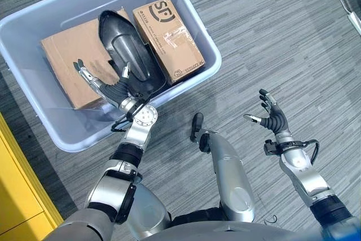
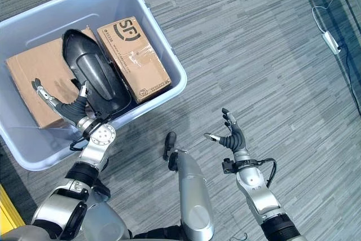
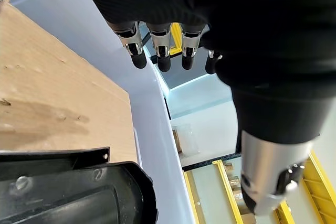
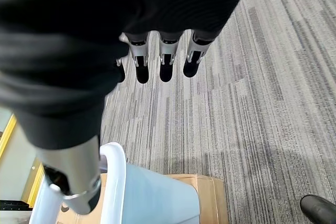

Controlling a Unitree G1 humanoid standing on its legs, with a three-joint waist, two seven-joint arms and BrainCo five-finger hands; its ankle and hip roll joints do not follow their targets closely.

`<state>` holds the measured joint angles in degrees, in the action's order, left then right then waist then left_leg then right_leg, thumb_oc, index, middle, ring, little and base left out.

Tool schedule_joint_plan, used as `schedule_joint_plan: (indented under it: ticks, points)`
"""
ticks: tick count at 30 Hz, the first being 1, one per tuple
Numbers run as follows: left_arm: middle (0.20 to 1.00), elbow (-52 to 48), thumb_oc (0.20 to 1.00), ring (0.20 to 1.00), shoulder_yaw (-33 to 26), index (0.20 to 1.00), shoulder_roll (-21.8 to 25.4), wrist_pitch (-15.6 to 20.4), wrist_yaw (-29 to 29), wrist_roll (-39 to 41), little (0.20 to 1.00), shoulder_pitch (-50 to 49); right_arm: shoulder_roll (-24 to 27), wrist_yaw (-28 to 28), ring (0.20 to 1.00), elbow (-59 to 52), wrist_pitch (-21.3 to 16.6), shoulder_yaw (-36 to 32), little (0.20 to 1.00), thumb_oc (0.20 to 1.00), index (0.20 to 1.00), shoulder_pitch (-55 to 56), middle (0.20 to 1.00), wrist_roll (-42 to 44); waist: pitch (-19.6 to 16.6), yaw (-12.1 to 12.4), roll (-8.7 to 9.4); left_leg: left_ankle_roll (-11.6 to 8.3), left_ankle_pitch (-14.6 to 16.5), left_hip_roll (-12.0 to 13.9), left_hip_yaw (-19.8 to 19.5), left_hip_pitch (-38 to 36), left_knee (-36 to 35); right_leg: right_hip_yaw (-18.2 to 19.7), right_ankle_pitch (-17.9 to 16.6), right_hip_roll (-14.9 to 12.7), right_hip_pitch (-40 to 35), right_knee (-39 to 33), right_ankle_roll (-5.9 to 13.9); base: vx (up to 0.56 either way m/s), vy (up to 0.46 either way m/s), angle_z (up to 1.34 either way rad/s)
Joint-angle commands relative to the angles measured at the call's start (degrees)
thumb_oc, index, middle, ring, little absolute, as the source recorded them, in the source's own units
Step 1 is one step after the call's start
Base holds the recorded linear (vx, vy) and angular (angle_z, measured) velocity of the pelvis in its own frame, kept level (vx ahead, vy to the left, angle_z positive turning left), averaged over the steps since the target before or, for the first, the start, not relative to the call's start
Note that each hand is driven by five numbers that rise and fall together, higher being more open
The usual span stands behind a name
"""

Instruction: Move parts from the plastic box to the shelf.

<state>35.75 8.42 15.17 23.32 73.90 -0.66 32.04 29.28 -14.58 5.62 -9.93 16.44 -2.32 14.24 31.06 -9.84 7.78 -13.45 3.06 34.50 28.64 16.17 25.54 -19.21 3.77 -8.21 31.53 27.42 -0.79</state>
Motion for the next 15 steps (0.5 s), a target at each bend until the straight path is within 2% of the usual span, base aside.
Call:
schedule_joint_plan:
  ticks: [1,2,4,5,7,9,12,15]
  points:
    - [1.0,-0.11,1.0,1.0,-0.12,1.0,2.77,-0.8,-1.11,6.1,1.0,0.5,0.3,0.23,1.0,-4.7,-0.66,0.21,1.0,1.0,1.0,-0.65,1.0,-0.6,-1.28,0.03,3.64,-0.95,-2.07,4.18,-3.07,8.67,8.81,1.68,2.36,-6.04,-1.97,-1.39,9.38,0.05,-0.011,-0.05]
    - [1.0,1.08,1.0,1.0,-1.06,1.0,2.7,-1.84,-1.59,10.66,1.0,0.59,0.13,-0.09,1.0,-4.64,-0.61,0.58,1.0,1.0,1.0,-0.77,1.0,-0.65,-1.28,-0.03,3.77,-0.95,-2.04,4.3,-3.16,8.95,9.09,1.86,2.51,-5.88,-1.76,-1.16,9.41,0.05,-0.011,-0.05]
    - [1.0,3.01,1.0,1.0,-1.74,1.0,3.24,-5.15,-2.72,14.13,1.0,1.09,0.0,-0.29,1.0,-4.47,-0.65,0.68,1.0,1.0,1.0,-1.29,1.0,-0.65,-1.28,-0.16,3.89,-1.07,-2.25,4.41,-3.26,9.44,9.35,2.09,2.63,-5.81,-1.2,-0.82,9.45,0.01,0.008,-0.05]
    - [1.0,5.54,1.0,1.0,-1.94,1.0,4.11,-7.71,-4.22,12.53,1.0,2.22,-0.1,-0.58,1.0,-4.45,-1.26,0.78,1.0,1.0,1.0,-1.67,1.0,-0.87,-1.27,-0.39,4.23,-1.16,-2.27,4.83,-3.34,10.22,9.73,2.22,2.73,-6.0,-0.54,-0.28,9.48,0.01,0.007,-0.04]
    - [1.0,7.23,1.0,1.0,-1.78,1.0,4.92,-9.92,-5.05,13.47,1.0,3.76,0.35,-0.08,1.0,-4.72,-1.42,0.82,1.0,1.0,1.0,-1.81,1.0,-0.86,-1.27,-0.72,4.61,-1.17,-2.06,5.42,-3.39,10.95,10.27,2.28,2.81,-6.27,0.06,0.22,9.45,0.0,0.0,0.0]
    - [1.0,8.34,1.0,1.0,-1.78,1.0,5.19,-10.57,-5.45,16.21,1.0,4.6,0.65,0.13,1.0,-5.29,-0.44,0.78,1.0,1.0,1.0,-1.81,1.0,-1.65,-1.27,-1.03,4.78,-1.16,-1.93,5.73,-3.41,11.52,10.62,2.39,2.84,-6.42,0.7,0.56,9.48,0.02,-0.001,-0.03]
    - [1.0,9.92,1.0,1.0,-2.82,1.0,4.91,-7.93,-10.21,20.39,1.0,5.22,1.13,-0.59,1.0,-5.37,1.09,0.82,1.0,1.0,1.0,-1.67,1.0,-2.66,-1.27,-1.31,4.86,-1.13,-1.69,5.73,-3.54,12.37,10.98,2.45,3.08,-6.59,1.89,1.27,9.4,0.0,0.0,0.0]
    - [1.0,10.42,1.0,1.0,-2.49,1.0,4.7,-7.96,-11.57,17.89,1.0,5.79,1.41,-0.71,1.0,-4.58,0.15,0.38,1.0,1.0,1.0,-1.64,1.0,-2.17,-1.27,-1.35,5.34,-1.14,-1.46,6.09,-3.71,13.21,11.27,2.25,2.85,-6.83,2.48,1.31,9.46,0.01,-0.036,0.01]
